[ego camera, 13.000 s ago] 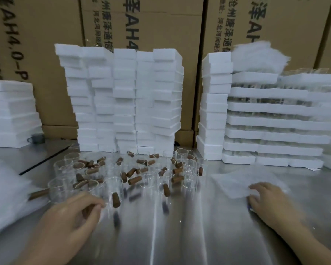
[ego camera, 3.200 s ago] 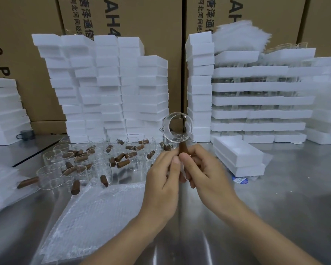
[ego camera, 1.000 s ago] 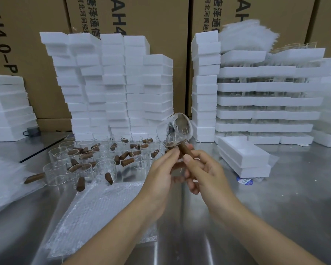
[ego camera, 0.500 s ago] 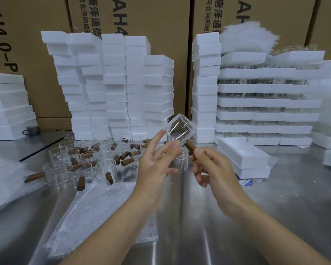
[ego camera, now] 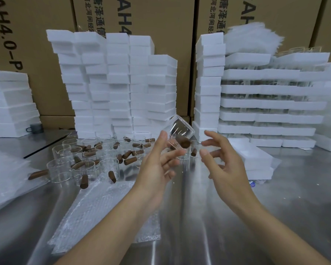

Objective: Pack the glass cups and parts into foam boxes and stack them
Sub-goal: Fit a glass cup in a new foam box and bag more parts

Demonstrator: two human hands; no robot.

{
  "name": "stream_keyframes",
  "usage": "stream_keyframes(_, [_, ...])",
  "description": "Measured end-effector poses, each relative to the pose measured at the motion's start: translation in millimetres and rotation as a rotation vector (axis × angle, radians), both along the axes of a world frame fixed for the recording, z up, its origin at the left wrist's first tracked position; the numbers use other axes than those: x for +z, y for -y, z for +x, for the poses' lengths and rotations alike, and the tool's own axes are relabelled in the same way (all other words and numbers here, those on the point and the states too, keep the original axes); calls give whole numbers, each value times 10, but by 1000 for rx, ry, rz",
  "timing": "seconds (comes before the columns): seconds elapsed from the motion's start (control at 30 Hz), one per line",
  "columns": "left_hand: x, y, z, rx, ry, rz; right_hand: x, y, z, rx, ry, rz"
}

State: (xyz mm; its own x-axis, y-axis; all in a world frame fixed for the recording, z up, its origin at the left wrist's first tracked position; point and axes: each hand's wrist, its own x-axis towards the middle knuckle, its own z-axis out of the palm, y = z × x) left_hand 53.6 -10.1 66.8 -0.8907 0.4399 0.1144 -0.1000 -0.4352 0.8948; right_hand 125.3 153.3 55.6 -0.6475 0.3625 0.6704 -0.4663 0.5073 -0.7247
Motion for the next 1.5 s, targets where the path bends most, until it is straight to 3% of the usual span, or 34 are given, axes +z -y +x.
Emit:
stream_keyframes(0.23, [-24, -35, -23, -100, 84, 18, -12, 35, 39, 18, -3, 140])
stream_keyframes(0.6, [-21, 0, -47, -137, -10, -220, 19, 44, 75, 180, 13, 183])
stream_keyframes(0.97, [-75, -68, -6, -86, -177, -174, 28, 146, -9, 210, 93, -306])
stream_keyframes(1.17, [-132, -102, 4, 1, -263, -157, 16, 147, -24, 196, 237, -365])
stream_keyframes(1.3, [-146, -92, -18, 30, -270, -161, 1, 132, -28, 235, 372, -270])
stream_keyframes(1.5, [-226, -105, -112, 178, -359, -309, -105, -65, -45, -207, 208, 187])
